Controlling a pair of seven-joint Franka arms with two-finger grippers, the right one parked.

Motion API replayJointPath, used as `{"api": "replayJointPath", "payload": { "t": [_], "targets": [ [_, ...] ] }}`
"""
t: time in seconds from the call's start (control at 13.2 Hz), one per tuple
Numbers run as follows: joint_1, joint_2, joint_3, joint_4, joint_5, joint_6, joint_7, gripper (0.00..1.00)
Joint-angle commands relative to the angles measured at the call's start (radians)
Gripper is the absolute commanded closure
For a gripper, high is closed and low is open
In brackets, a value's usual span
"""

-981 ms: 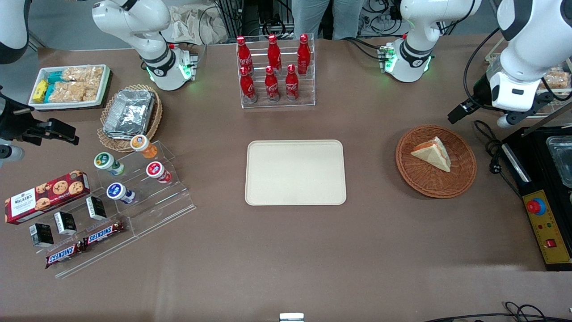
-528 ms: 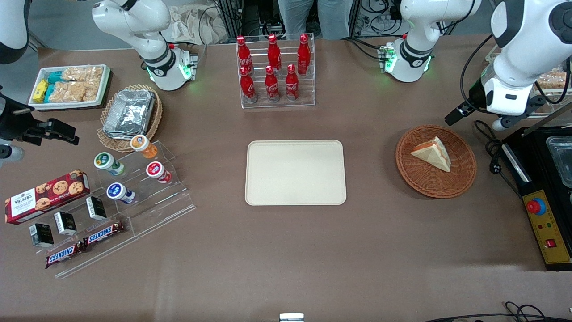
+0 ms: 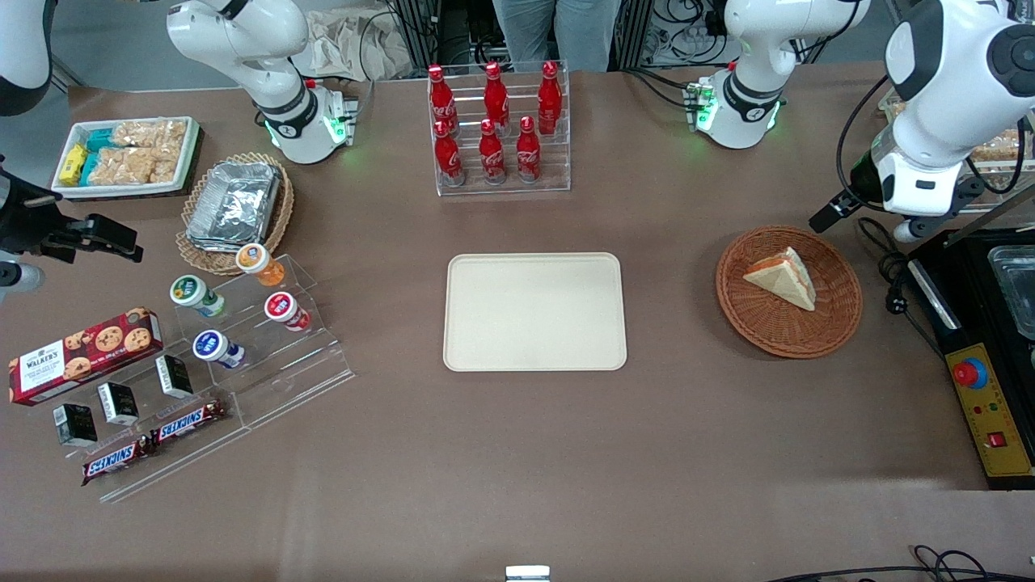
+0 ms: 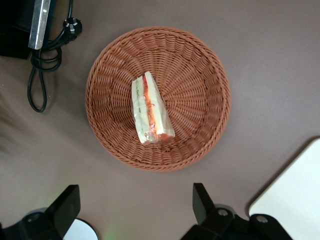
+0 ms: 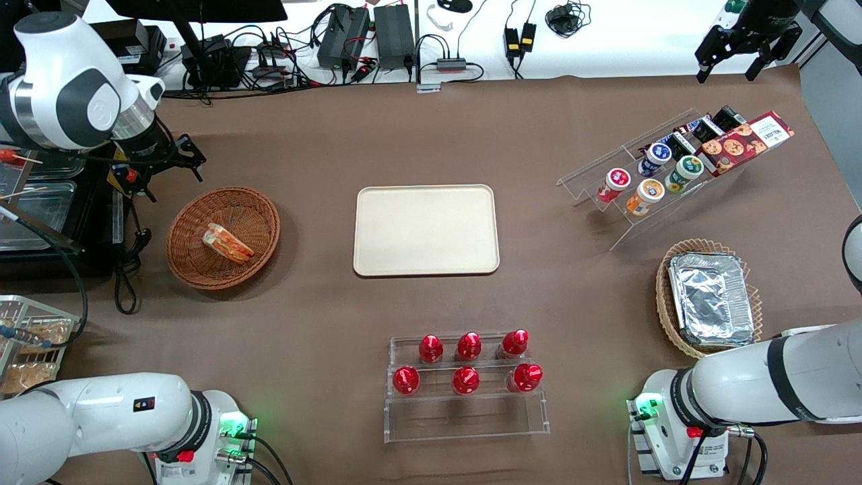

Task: Place sandwich from basket to tray
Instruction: 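Lower the open left gripper down onto the sandwich in the basket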

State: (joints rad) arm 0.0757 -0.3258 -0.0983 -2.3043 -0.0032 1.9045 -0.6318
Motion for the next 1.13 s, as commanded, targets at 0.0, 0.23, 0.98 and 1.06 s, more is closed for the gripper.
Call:
{"api": "replayJointPath", "payload": {
  "t": [0.0,0.23,0.98,1.06],
  "targets": [
    [0.012,-0.052,-0.009,-0.089,0.009,0.063,-0.014,0.00],
    [0.012,-0.052,-0.009,-0.147,0.011,0.128,-0.040,0.00],
    [0.050,0.010,-0.008,-0.264,0.008,0.330,-0.042,0.00],
    [0.050,0.019,-0.008,-0.273,0.008,0.350,-0.042,0.00]
  ]
}}
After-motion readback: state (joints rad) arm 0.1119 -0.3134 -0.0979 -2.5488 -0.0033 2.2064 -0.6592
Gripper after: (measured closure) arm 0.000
